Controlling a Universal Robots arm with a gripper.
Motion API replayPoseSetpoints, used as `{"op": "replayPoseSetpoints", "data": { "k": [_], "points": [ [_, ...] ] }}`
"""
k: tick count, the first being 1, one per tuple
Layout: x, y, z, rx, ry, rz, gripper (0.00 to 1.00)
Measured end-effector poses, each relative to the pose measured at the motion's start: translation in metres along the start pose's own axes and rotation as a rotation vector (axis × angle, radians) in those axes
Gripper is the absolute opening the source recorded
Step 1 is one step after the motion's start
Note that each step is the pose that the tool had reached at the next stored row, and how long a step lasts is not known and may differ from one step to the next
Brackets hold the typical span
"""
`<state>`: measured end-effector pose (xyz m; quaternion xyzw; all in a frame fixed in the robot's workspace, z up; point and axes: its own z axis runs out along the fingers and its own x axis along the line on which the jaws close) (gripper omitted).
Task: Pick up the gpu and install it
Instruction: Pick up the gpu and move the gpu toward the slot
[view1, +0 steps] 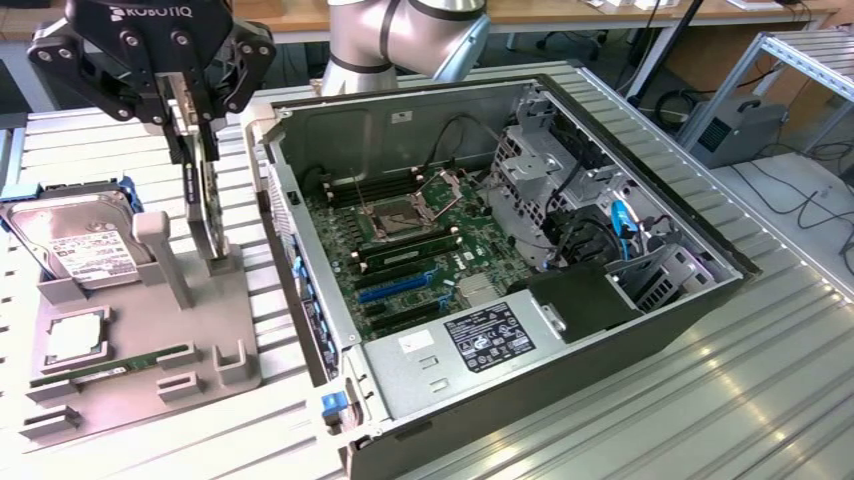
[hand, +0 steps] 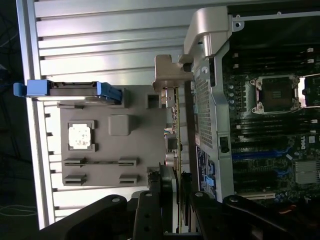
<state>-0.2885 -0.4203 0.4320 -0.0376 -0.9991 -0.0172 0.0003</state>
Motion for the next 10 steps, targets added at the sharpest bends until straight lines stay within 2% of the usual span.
{"op": "replayPoseSetpoints", "data": {
  "k": [10],
  "points": [
    [-0.0059, 0.0003, 0.0000, 0.0000, 0.0000, 0.000, 0.27]
  ]
}}
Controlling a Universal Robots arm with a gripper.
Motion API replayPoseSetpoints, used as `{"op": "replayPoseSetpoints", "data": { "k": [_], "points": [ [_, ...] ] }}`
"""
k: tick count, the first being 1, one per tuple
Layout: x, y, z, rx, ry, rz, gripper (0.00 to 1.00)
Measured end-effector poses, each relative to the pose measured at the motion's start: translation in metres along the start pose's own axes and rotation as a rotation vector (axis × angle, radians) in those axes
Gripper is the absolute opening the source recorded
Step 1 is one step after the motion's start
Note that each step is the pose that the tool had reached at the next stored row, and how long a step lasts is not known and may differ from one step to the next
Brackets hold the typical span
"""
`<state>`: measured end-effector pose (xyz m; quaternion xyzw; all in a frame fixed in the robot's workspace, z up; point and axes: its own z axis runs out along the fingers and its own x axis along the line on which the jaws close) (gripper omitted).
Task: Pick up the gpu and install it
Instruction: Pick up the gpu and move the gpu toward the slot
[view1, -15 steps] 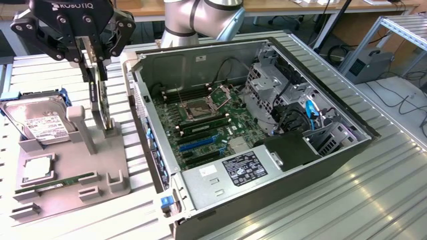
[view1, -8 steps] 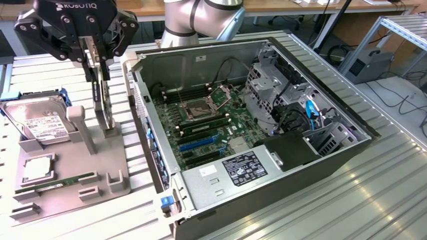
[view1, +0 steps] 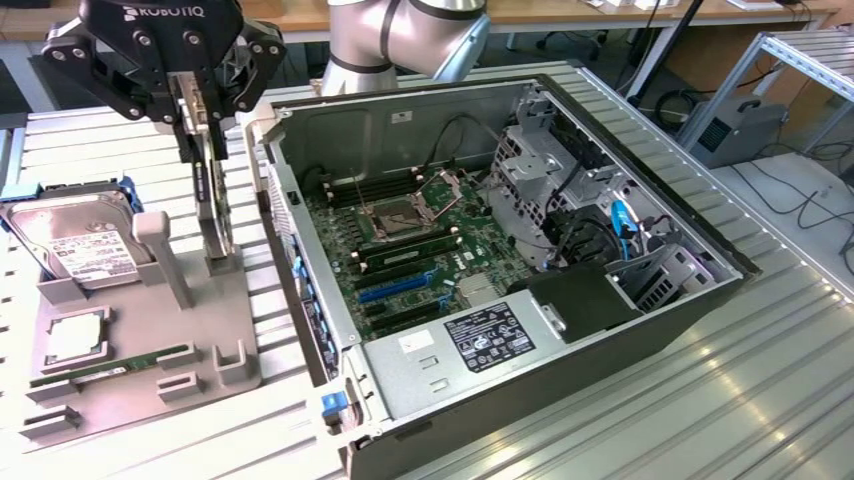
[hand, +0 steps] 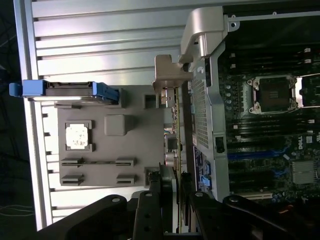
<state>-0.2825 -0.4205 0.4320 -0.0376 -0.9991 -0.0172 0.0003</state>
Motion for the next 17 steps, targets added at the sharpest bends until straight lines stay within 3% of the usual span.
{"op": "replayPoseSetpoints", "data": {
  "k": [17],
  "points": [
    [-0.013, 0.0010, 0.0000, 0.0000, 0.0000, 0.000, 0.27]
  ]
}}
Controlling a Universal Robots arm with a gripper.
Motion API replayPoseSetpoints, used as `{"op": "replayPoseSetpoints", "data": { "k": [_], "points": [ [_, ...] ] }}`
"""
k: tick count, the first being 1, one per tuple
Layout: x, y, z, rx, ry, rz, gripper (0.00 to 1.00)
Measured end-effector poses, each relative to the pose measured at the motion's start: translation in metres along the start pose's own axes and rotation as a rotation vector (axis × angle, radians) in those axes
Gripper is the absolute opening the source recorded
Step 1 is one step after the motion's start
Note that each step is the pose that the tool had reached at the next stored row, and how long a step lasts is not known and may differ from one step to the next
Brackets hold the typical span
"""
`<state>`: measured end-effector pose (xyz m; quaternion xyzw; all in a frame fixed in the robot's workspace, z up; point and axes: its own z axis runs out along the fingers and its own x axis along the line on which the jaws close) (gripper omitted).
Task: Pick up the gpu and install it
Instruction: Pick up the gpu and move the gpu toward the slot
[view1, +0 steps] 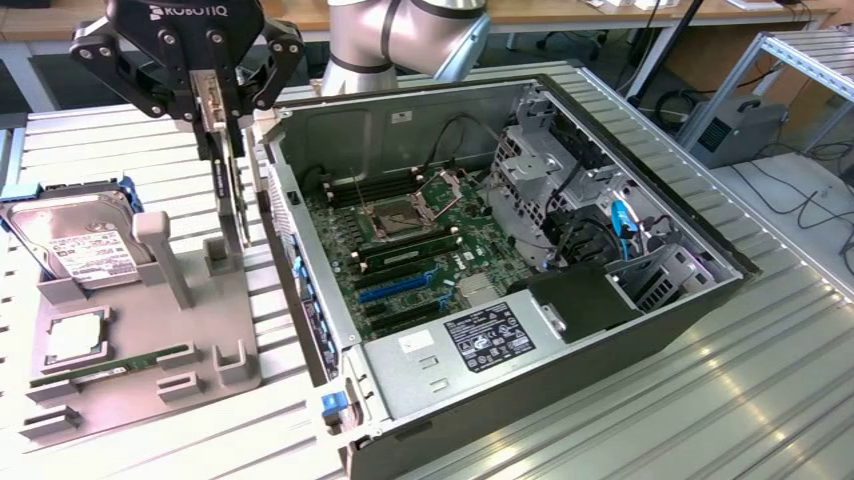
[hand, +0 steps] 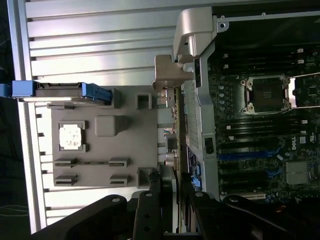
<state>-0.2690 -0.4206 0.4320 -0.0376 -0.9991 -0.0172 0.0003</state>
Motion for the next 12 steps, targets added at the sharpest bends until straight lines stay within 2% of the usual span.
{"op": "replayPoseSetpoints", "data": {
  "k": [12],
  "points": [
    [-0.0096, 0.0007, 0.0000, 0.0002, 0.0000, 0.000, 0.27]
  ]
}}
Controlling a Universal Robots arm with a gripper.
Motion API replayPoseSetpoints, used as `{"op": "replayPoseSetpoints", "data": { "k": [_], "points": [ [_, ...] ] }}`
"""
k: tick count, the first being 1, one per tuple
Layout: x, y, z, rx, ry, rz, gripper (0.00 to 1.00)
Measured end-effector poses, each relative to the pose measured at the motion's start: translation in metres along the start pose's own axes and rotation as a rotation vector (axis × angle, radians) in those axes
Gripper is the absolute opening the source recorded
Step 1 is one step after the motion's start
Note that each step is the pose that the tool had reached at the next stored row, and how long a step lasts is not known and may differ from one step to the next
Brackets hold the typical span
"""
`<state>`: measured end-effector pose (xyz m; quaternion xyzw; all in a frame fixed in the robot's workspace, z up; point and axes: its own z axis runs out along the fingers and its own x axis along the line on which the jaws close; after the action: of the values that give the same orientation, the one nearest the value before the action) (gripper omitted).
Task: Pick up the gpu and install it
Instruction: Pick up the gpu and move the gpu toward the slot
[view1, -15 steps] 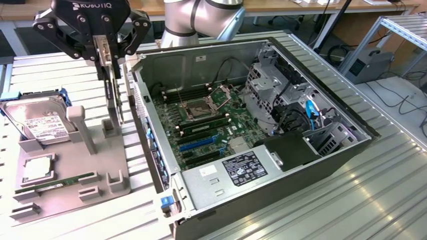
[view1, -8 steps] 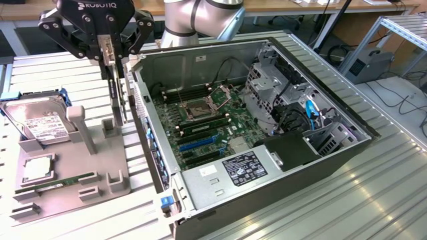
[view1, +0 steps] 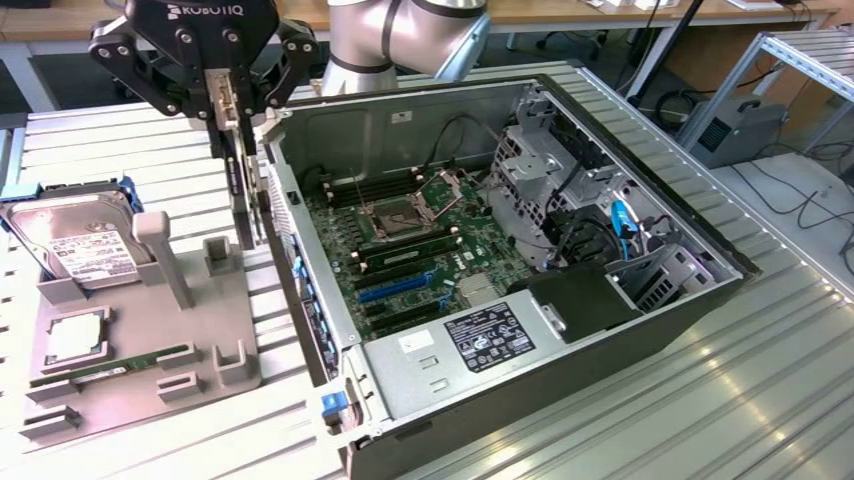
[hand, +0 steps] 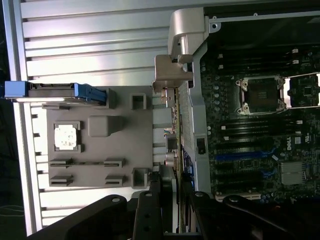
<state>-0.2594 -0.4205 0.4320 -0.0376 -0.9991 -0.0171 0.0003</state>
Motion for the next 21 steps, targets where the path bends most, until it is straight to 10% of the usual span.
{"op": "replayPoseSetpoints", "data": {
  "k": [21],
  "points": [
    [-0.018, 0.0013, 0.0001, 0.0000, 0.0000, 0.000, 0.27]
  ]
}}
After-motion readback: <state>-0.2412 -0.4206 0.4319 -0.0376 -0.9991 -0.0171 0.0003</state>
